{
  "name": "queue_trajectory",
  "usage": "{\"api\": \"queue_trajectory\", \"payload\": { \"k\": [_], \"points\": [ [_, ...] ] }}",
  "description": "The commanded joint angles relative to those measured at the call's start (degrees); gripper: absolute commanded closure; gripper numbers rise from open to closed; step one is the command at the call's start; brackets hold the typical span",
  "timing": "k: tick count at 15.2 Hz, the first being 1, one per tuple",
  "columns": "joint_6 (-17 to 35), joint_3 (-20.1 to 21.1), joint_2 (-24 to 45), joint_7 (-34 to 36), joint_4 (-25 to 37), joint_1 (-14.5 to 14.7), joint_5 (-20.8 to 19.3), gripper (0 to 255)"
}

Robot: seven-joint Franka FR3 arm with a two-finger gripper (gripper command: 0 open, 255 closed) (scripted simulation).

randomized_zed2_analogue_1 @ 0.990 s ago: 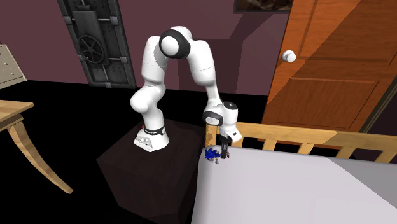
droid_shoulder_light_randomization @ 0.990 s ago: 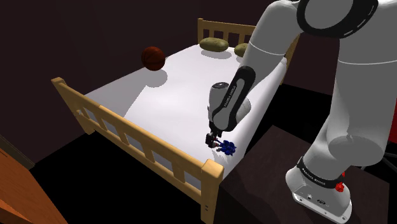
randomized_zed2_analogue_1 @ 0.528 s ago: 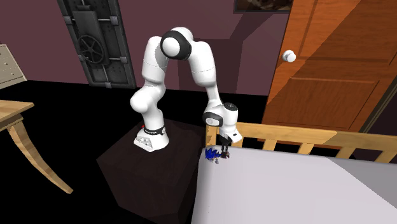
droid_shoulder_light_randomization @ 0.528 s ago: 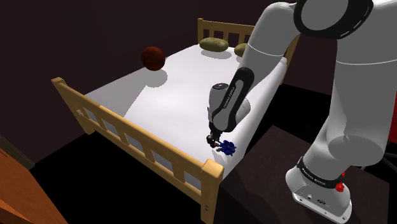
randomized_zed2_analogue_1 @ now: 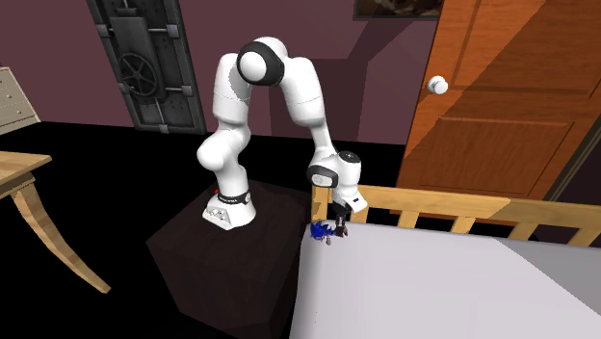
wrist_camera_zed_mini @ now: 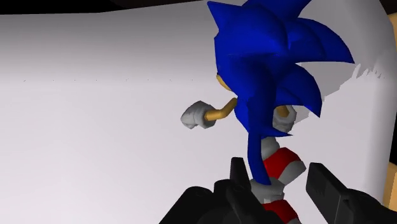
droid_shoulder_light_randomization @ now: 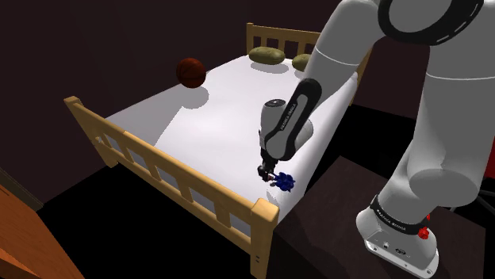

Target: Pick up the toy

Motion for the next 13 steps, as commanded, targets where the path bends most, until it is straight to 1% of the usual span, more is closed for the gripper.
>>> {"api": "queue_trajectory", "payload": {
  "k": [1,11,13],
  "points": [
    [-1.44,-0.03,-1.88,0.11,-0.45,0.04,-0.05,255],
    [-9.89,-0.25,-11.35,0.74,-1.48,0.14,-0.5,255],
    [-10.02,-0.24,-11.49,0.75,-1.48,0.13,-0.51,255]
  ]
}}
